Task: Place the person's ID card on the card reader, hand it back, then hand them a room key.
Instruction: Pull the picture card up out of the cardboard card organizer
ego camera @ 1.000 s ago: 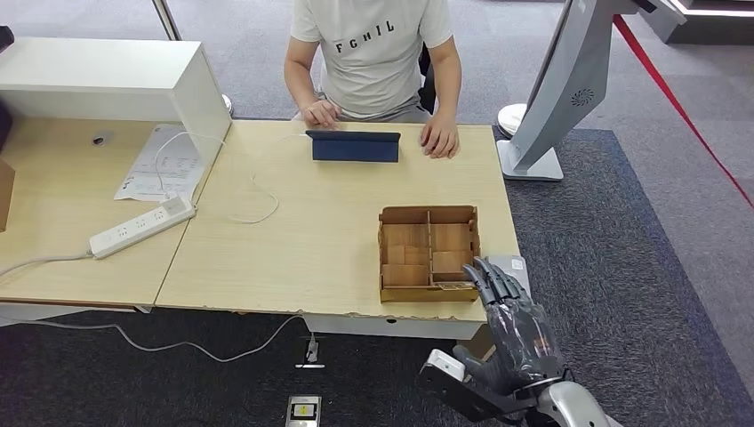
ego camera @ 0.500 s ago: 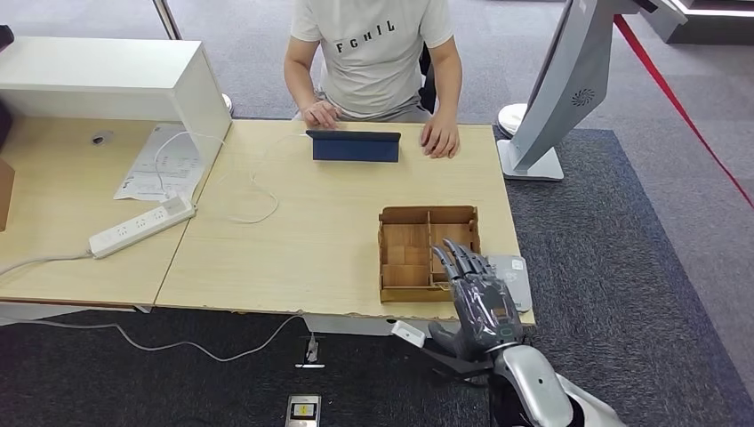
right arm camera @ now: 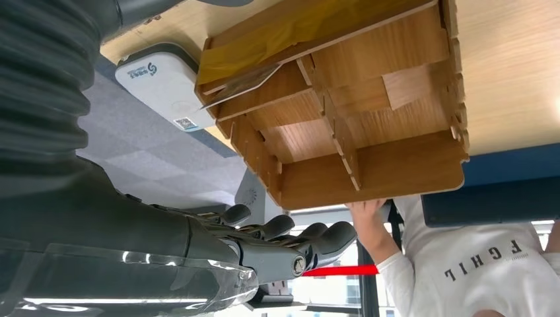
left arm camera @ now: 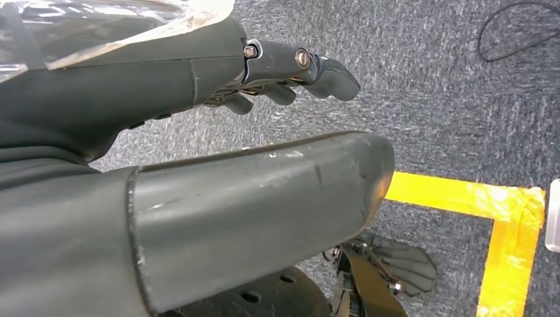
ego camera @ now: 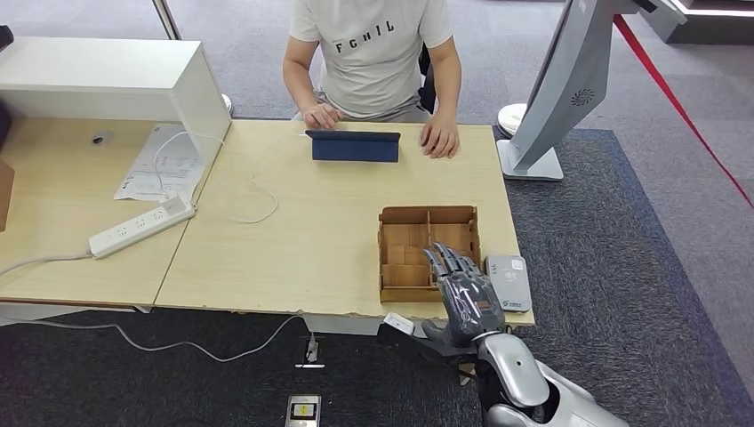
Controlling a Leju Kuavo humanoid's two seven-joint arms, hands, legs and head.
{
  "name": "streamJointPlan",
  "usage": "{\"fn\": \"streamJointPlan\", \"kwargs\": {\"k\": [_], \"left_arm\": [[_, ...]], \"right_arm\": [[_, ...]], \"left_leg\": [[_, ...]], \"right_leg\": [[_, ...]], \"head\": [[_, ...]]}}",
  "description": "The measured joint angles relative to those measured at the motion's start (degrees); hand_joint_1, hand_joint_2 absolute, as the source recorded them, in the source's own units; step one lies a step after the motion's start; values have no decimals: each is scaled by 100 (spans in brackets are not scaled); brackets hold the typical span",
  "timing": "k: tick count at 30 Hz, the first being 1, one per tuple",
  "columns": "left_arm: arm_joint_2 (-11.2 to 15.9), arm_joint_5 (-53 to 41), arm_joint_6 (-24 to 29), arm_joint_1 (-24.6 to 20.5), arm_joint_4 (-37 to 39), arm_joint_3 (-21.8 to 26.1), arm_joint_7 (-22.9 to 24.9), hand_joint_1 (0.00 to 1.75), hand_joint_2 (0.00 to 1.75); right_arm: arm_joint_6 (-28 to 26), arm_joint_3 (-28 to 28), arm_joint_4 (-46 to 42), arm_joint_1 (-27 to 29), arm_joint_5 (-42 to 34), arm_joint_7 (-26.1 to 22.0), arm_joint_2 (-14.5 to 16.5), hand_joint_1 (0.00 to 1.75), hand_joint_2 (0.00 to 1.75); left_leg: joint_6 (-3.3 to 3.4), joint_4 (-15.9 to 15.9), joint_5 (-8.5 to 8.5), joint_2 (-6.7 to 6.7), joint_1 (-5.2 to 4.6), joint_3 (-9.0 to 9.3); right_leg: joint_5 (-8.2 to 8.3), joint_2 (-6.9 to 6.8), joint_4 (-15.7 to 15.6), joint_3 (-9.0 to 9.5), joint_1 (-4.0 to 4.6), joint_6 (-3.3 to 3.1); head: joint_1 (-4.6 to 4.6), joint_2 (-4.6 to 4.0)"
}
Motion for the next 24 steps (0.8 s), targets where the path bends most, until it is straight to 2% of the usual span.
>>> {"fn": "streamJointPlan", "kwargs": {"k": [15, 24], "left_arm": [[0, 134, 133, 0, 0, 0, -36, 0, 0], [0, 263, 282, 1, 0, 0, 2, 0, 0]], "right_arm": [[-135, 132, 591, -163, -191, 46, 50, 0, 175], [48, 186, 747, -223, -208, 45, 19, 0, 175]], "left_leg": [[0, 0, 0, 1, 0, 0], [0, 0, 0, 1, 0, 0]], "right_leg": [[0, 0, 0, -2, 0, 0], [0, 0, 0, -2, 0, 0]], "head": [[0, 0], [0, 0]]}}
